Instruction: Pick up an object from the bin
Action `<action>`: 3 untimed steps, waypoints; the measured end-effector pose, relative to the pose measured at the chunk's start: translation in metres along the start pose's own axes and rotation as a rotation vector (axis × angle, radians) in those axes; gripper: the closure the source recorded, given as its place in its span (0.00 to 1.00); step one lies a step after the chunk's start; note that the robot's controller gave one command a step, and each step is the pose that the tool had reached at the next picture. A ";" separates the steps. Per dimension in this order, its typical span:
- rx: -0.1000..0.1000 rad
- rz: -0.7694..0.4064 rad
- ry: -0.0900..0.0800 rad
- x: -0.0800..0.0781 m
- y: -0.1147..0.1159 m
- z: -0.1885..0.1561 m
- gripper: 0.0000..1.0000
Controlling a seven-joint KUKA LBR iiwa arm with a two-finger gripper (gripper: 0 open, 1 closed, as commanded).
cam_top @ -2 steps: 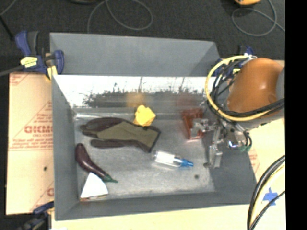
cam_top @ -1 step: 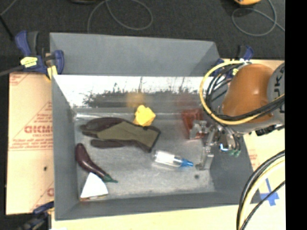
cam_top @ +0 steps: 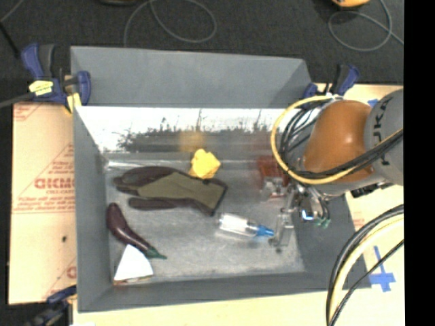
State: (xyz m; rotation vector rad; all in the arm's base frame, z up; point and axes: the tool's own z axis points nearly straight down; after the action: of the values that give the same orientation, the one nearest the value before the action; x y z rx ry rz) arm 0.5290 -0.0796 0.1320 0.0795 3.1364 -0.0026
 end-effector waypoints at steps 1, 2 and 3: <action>0.000 -0.042 -0.001 -0.005 -0.002 0.014 0.00; -0.001 0.183 -0.001 -0.004 -0.001 0.028 0.00; 0.001 0.077 -0.003 0.004 0.011 0.061 1.00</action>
Offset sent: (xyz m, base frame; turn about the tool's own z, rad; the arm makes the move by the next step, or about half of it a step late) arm 0.0002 0.0024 -0.0616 -0.0369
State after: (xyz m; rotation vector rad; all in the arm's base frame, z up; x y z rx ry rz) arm 0.5255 -0.0687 0.0705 0.1999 3.1279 -0.0043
